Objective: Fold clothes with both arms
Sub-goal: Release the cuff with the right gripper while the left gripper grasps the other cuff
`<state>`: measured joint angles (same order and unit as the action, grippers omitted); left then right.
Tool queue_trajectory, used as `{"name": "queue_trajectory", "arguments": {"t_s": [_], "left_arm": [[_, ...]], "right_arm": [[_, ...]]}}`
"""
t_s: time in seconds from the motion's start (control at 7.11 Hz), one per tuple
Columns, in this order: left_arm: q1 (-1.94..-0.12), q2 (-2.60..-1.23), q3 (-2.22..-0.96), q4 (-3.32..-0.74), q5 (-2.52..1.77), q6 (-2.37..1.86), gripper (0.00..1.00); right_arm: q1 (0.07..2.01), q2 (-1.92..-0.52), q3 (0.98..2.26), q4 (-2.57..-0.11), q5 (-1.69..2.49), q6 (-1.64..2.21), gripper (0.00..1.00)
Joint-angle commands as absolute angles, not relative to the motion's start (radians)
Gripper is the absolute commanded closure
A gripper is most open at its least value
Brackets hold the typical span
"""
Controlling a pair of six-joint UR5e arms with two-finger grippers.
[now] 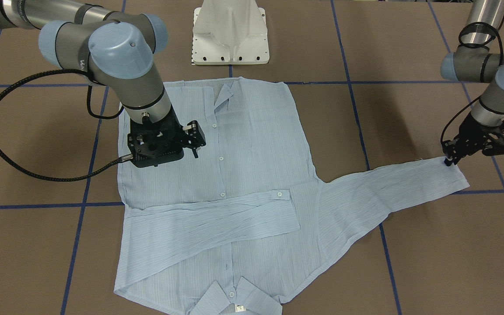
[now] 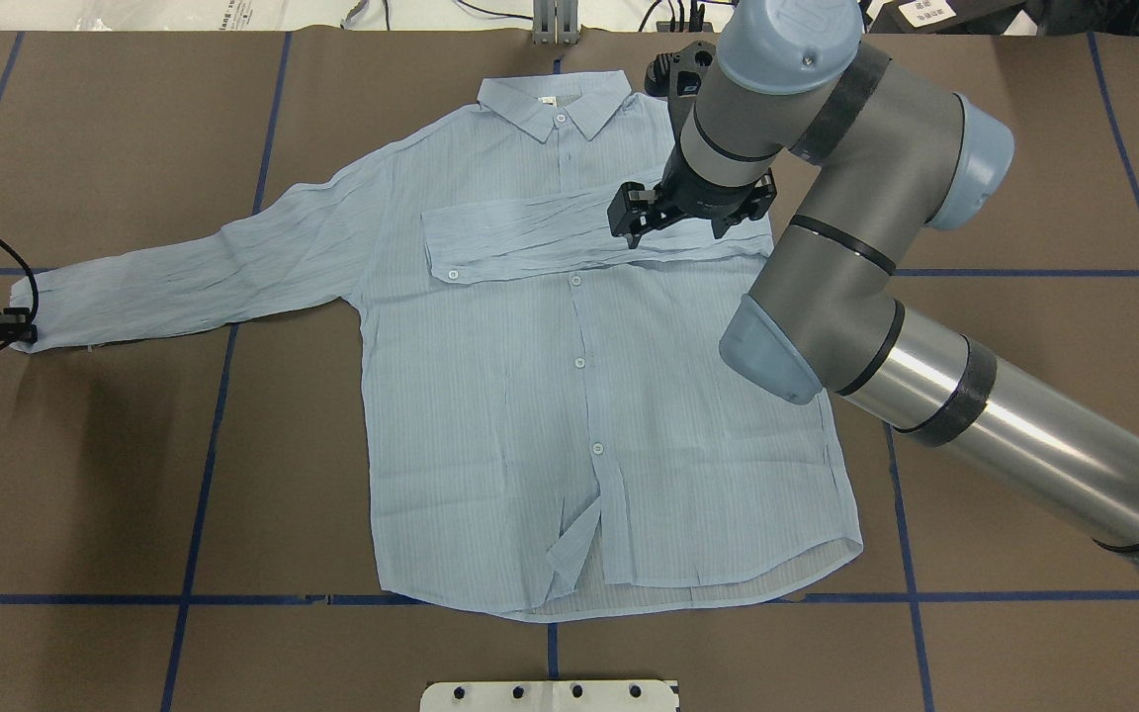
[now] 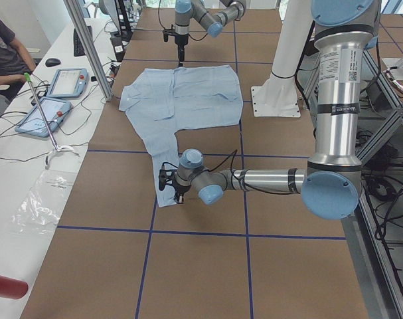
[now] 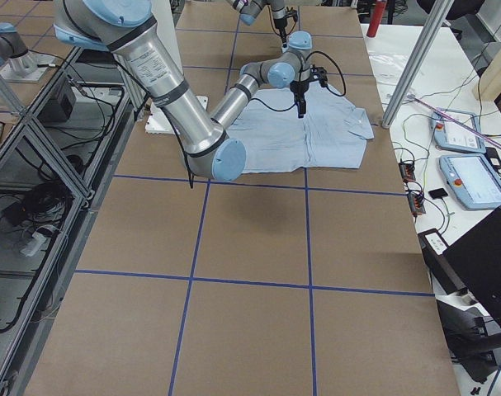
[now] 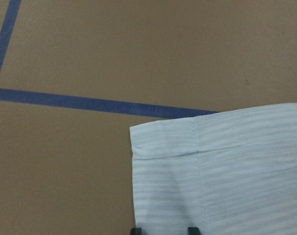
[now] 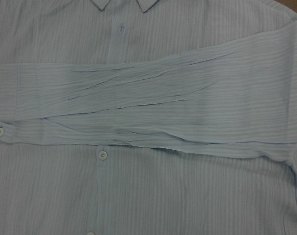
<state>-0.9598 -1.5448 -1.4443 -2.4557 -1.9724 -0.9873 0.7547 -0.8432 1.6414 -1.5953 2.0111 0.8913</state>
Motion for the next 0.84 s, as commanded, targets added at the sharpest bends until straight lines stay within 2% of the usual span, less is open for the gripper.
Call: {"name": "queue_trajectory", "arguments": {"t_s": [0.0, 0.14, 0.42, 0.56, 0.7], "left_arm": [[-0.957, -1.545, -1.460, -2.454, -1.973, -0.982, 1.00], [-0.957, -1.545, -1.518, -2.410, -1.976, -0.977, 1.00], [-0.954, -1.558, -1.777, -2.103, -1.974, -0.979, 1.00], [-0.948, -1.609, -1.858, -1.966, -1.977, -0.991, 1.00], [-0.948, -1.747, -1.865, -1.806, -1.976, -0.996, 1.00]], "right_arm": [[0.755, -0.847, 1.641, -1.595, 2.011, 0.893, 0.00], [0.756, -0.848, 1.641, -1.595, 2.013, 0.891, 0.00], [0.761, -0.894, 1.673, -1.597, 2.017, 0.891, 0.00], [0.771, -0.941, 1.708, -1.603, 2.029, 0.890, 0.00], [0.790, -0.990, 1.733, -1.605, 2.039, 0.838, 0.00]]}}
